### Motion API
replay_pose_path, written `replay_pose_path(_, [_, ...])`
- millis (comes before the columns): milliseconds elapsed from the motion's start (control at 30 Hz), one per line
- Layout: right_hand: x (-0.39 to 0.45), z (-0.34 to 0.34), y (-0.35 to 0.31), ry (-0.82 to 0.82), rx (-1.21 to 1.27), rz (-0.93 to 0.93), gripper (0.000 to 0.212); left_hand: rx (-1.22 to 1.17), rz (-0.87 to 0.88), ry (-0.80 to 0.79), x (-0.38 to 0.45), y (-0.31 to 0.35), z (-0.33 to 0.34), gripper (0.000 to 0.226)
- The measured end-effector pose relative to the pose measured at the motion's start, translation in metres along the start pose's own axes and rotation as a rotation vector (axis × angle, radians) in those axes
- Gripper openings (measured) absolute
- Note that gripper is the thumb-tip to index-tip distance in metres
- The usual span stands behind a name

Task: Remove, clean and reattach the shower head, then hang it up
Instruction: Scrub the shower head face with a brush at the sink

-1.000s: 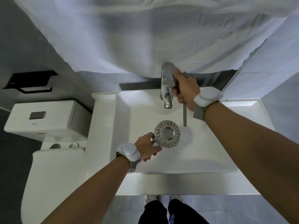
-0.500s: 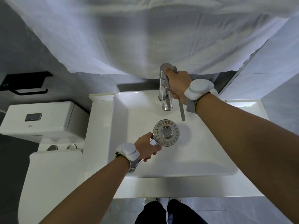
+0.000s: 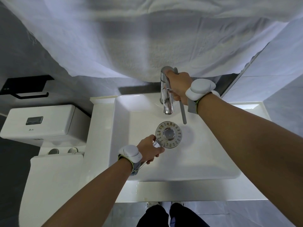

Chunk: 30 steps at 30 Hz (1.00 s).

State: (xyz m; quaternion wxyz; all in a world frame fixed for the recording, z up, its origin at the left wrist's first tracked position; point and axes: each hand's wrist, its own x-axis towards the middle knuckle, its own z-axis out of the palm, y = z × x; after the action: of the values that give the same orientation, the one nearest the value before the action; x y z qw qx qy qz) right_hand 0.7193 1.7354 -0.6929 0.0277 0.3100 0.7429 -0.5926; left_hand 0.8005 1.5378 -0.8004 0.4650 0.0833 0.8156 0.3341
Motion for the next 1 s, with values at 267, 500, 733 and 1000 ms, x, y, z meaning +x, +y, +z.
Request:
replay_pose_path(267, [0.001, -0.001, -0.002, -0.002, -0.009, -0.024, 0.045, -0.009, -0.008, -0.002, 0.0, 0.0, 0.001, 0.032])
replay_pose_path(500, [0.001, 0.001, -0.005, -0.002, -0.012, 0.026, 0.044, -0.014, -0.004, 0.006, -0.001, 0.001, 0.0, 0.033])
replay_pose_path(733, [0.002, 0.002, -0.009, 0.017, -0.061, 0.025, 0.047, -0.033, -0.004, 0.016, -0.001, 0.003, -0.001, 0.035])
replay_pose_path(1000, [-0.003, -0.004, -0.013, -0.057, 0.005, 0.082, 0.047, -0.033, 0.012, 0.018, -0.002, 0.005, -0.002, 0.031])
